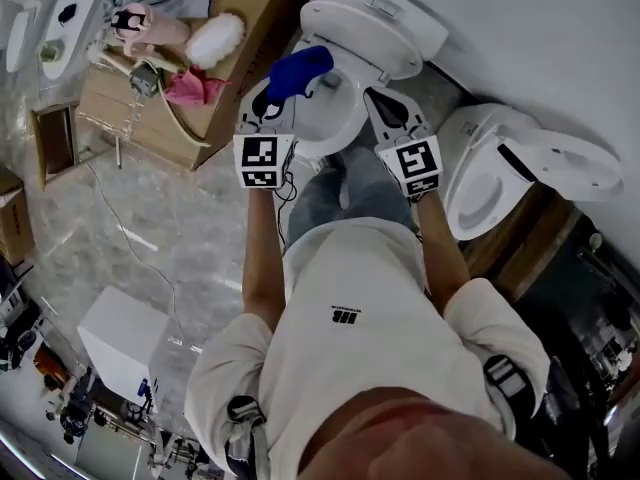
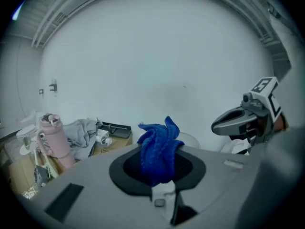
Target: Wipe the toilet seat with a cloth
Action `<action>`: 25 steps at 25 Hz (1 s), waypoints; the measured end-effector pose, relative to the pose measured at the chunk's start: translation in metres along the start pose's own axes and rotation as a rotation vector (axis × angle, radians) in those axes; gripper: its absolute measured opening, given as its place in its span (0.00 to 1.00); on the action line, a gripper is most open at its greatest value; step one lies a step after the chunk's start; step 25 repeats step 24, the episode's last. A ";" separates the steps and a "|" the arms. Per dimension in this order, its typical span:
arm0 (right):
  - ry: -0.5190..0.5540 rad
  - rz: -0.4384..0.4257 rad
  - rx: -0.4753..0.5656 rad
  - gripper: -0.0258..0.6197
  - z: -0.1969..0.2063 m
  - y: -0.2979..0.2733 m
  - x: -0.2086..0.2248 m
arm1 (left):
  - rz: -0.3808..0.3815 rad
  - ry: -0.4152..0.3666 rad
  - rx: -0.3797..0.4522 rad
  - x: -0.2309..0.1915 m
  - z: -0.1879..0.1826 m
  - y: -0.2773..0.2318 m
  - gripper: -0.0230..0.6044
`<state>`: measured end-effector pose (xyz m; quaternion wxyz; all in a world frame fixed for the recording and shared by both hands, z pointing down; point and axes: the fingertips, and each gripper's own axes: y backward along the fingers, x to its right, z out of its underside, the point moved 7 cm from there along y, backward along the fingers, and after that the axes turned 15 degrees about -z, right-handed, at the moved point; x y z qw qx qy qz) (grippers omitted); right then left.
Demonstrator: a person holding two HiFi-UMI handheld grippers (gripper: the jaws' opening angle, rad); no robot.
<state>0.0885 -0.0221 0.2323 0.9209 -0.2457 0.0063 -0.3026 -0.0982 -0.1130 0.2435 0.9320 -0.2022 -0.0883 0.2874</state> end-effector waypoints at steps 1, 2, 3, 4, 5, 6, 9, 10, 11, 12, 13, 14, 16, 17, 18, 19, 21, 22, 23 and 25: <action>0.011 0.010 0.010 0.03 -0.010 0.010 -0.005 | 0.006 0.002 0.010 0.003 -0.009 0.014 0.16; 0.020 0.020 0.020 0.03 -0.019 0.020 -0.010 | 0.012 0.005 0.020 0.007 -0.017 0.027 0.16; 0.027 0.029 0.032 0.03 -0.027 0.029 -0.016 | 0.018 0.007 0.033 0.011 -0.024 0.041 0.16; 0.034 0.038 0.042 0.03 -0.034 0.038 -0.021 | 0.022 0.010 0.049 0.014 -0.031 0.053 0.16; 0.040 0.047 0.051 0.03 -0.040 0.045 -0.027 | 0.026 0.012 0.066 0.017 -0.038 0.065 0.16; 0.045 0.053 0.058 0.03 -0.045 0.052 -0.032 | 0.030 0.013 0.078 0.019 -0.043 0.075 0.16; 0.058 0.065 0.070 0.03 -0.055 0.066 -0.048 | 0.038 0.004 0.107 0.023 -0.054 0.101 0.16; 0.063 0.068 0.074 0.03 -0.058 0.069 -0.053 | 0.040 0.001 0.118 0.024 -0.058 0.108 0.16; 0.068 0.072 0.078 0.03 -0.061 0.073 -0.058 | 0.040 -0.003 0.129 0.024 -0.061 0.114 0.16; 0.071 0.077 0.083 0.03 -0.064 0.077 -0.063 | 0.041 -0.006 0.139 0.025 -0.064 0.120 0.16; 0.072 0.083 0.087 0.03 -0.066 0.081 -0.068 | 0.043 -0.008 0.147 0.026 -0.066 0.126 0.16; 0.071 0.091 0.089 0.03 -0.068 0.086 -0.073 | 0.046 -0.009 0.153 0.027 -0.068 0.131 0.16; 0.071 0.108 0.089 0.03 -0.072 0.094 -0.080 | 0.052 -0.009 0.165 0.028 -0.071 0.139 0.16; 0.072 0.114 0.090 0.03 -0.074 0.096 -0.083 | 0.055 -0.008 0.170 0.028 -0.073 0.142 0.16; 0.074 0.116 0.093 0.03 -0.077 0.097 -0.087 | 0.057 -0.007 0.174 0.028 -0.074 0.145 0.16; 0.075 0.117 0.097 0.03 -0.078 0.099 -0.090 | 0.059 -0.006 0.177 0.028 -0.075 0.148 0.16; 0.076 0.119 0.104 0.03 -0.081 0.103 -0.094 | 0.065 -0.005 0.186 0.030 -0.079 0.155 0.16; 0.077 0.121 0.105 0.03 -0.083 0.105 -0.095 | 0.067 -0.006 0.191 0.032 -0.081 0.158 0.16; 0.079 0.123 0.107 0.03 -0.084 0.107 -0.096 | 0.070 -0.007 0.196 0.033 -0.083 0.160 0.16; 0.080 0.125 0.108 0.03 -0.086 0.109 -0.097 | 0.072 -0.009 0.202 0.034 -0.086 0.163 0.16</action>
